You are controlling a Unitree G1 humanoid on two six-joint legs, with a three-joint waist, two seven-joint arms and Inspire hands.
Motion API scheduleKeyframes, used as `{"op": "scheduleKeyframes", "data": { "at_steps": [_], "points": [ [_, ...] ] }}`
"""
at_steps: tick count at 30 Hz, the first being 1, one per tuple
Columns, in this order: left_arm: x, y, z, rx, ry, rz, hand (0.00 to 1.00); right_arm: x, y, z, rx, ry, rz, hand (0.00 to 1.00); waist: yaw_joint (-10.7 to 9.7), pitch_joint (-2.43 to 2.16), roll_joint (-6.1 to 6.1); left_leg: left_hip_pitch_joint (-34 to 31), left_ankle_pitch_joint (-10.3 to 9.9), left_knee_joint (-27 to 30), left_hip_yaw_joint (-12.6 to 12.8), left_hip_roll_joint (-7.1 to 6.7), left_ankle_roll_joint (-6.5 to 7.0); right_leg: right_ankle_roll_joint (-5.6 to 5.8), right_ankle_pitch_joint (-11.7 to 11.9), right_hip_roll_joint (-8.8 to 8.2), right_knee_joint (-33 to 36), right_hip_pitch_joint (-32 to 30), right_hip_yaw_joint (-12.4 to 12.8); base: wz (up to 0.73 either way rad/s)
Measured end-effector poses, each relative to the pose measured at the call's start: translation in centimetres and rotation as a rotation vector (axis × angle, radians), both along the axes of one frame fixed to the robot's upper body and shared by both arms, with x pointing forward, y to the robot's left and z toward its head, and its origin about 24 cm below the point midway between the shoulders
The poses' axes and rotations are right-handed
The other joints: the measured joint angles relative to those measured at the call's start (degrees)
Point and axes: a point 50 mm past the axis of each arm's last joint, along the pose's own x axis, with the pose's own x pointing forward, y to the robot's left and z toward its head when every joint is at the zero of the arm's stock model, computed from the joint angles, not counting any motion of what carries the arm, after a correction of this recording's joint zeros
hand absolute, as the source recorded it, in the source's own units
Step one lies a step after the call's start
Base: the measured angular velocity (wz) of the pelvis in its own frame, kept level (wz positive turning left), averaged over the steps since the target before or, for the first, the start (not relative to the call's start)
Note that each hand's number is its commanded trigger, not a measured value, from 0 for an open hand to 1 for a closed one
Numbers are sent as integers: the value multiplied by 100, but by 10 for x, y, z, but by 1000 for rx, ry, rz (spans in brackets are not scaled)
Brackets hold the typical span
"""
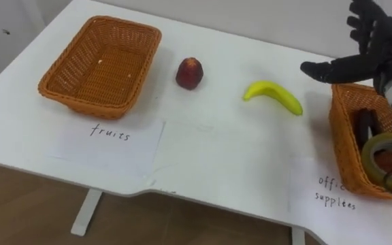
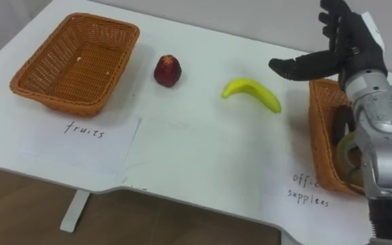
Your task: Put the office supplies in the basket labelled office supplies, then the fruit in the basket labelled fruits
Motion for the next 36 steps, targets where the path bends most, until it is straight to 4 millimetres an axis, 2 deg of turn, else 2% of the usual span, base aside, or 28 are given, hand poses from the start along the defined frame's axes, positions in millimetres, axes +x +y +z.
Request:
{"op": "scheduleKeyframes", "data": {
  "at_steps": [4, 10, 18, 25, 36],
  "points": [
    [8, -1, -1, -9, -14, -16, 0, 4, 10, -8, -59, 45, 38, 0, 7, 0, 14, -230, 0, 77, -66, -6, 0, -2, 1, -4, 4, -167, -34, 8],
    [15, -3, -1, -11, -27, -31, 0, 5, 11, -17, -64, 81, 42, 0, 96, 16, 59, -318, 1, 89, -100, -12, 0, -5, 3, -7, 4, -208, -44, 3],
    [11, -6, -3, -23, 3, -44, 0, 6, 15, -20, -238, 100, 37, 0, 146, 5, 81, -290, 6, 96, -130, -50, 7, -4, 3, -34, 3, -193, 19, 0],
    [8, -9, -5, -29, 23, -68, 0, 11, 21, -25, -346, 135, 61, 0, 170, 29, 24, -299, 7, 103, -132, -54, 8, -4, 3, -40, 3, -196, -3, 0],
    [12, -9, -5, -32, 19, -81, 0, 15, 18, -25, -395, 153, 44, 0, 278, 23, -15, -454, 6, 189, -141, -55, 10, -5, 3, -45, 22, -300, -48, 0]
  ]
}}
